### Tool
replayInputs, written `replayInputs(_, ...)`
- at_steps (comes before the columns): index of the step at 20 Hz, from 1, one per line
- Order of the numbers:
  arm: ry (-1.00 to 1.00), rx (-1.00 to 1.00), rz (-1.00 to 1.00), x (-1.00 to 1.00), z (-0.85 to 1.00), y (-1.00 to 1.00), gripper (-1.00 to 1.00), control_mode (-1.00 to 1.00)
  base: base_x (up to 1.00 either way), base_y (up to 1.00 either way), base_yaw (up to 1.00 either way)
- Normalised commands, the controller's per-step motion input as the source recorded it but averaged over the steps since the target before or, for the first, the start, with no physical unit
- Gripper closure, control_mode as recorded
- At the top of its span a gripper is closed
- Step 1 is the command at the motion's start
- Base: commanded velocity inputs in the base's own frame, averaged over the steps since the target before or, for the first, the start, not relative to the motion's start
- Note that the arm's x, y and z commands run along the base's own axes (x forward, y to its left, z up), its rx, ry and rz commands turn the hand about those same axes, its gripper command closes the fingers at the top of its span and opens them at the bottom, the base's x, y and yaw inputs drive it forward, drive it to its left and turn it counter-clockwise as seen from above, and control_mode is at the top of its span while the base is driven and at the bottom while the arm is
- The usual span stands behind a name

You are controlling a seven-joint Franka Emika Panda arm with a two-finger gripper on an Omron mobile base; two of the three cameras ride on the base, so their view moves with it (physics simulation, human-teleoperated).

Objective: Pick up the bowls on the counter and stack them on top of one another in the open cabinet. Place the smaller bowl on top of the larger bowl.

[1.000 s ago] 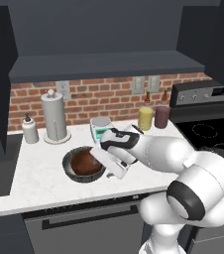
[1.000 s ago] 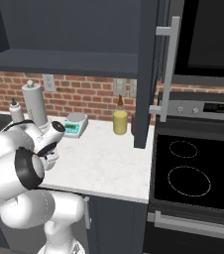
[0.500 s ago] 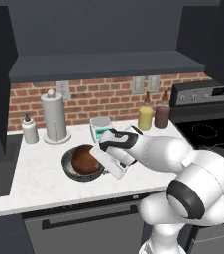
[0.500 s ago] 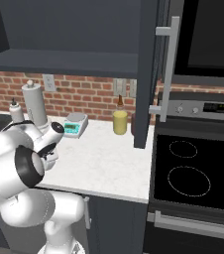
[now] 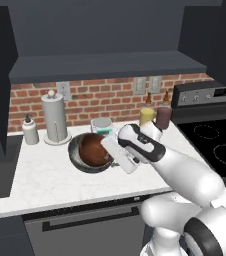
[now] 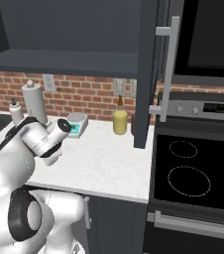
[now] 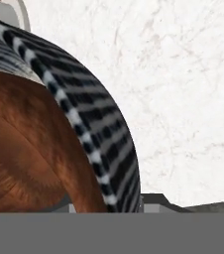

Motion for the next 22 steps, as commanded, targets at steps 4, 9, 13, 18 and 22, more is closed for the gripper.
replayInputs(4, -0.06, 0.12, 0.0, -0.54, 1.0, -0.37, 1.0, -1.0, 0.0, 0.0, 0.0)
replayInputs(9, -0.05, 0.08, 0.0, -0.4, 1.0, -0.26, 1.0, -1.0, 0.0, 0.0, 0.0)
replayInputs(13, -0.02, 0.06, 0.0, -0.19, 1.0, -0.19, 1.0, -1.0, 0.0, 0.0, 0.0)
replayInputs(18, 0.0, 0.01, -0.02, -0.04, 1.0, -0.05, 1.0, -1.0, 0.0, 0.0, 0.0)
replayInputs(22, 0.0, 0.0, -0.05, 0.0, 1.0, 0.0, 1.0, -1.0, 0.0, 0.0, 0.0)
